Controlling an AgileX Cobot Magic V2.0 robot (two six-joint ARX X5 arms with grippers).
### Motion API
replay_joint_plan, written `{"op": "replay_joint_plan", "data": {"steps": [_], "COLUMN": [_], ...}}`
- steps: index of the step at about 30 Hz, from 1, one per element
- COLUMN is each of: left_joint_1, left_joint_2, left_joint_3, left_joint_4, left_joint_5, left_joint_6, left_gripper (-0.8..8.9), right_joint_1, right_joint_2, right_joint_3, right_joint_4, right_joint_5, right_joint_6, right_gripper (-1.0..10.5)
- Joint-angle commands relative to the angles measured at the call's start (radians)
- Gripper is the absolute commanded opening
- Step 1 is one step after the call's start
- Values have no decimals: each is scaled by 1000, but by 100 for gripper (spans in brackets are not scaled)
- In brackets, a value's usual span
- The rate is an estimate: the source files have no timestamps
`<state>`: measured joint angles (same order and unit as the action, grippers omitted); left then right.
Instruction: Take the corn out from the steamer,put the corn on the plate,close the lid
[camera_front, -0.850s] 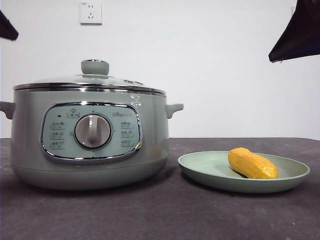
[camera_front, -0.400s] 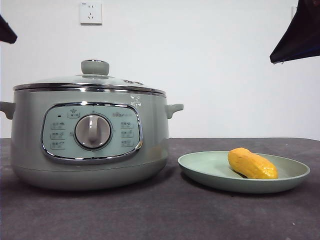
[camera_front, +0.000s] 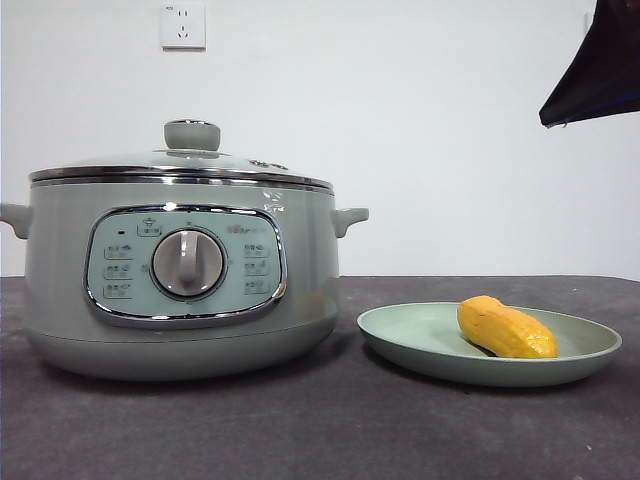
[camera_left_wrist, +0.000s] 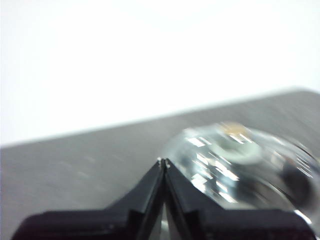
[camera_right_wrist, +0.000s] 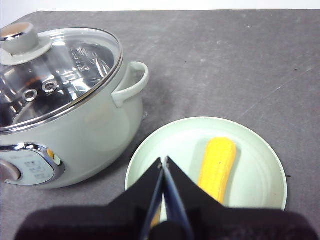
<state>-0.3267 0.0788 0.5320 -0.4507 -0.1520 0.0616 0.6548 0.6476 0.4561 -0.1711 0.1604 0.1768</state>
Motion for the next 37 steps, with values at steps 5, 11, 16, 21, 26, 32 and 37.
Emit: {"op": "replay_joint_plan", "data": {"steps": [5, 11, 16, 21, 26, 32, 37], "left_joint_1": [209, 250, 276, 291, 296, 295, 295], "left_joint_2": [-39, -39, -39, -45, -77, -77, -77], "left_joint_3": [-143, -349, -454, -500, -528, -528, -528], "left_joint_4": [138, 270, 296, 288, 262, 264, 264], "left_joint_5": [4, 90, 129, 129, 129, 129, 129], "left_joint_6": [46, 39, 15, 14, 10, 10, 10], "left_gripper": [-3, -3, -3, -3, -3, -3, -3], "right_joint_1": [0, 0, 0, 0, 0, 0, 0], "right_joint_2": [-2, -2, -2, -2, -2, -2, -2], "right_joint_3": [-6, -6, -6, -6, -6, -6, -6], "right_joint_4": [5, 5, 5, 5, 5, 5, 5], "right_joint_5": [3, 3, 3, 3, 3, 3, 3], "right_joint_6": [12, 12, 12, 12, 12, 12, 12], "right_gripper": [2, 2, 2, 2, 2, 2, 2]}}
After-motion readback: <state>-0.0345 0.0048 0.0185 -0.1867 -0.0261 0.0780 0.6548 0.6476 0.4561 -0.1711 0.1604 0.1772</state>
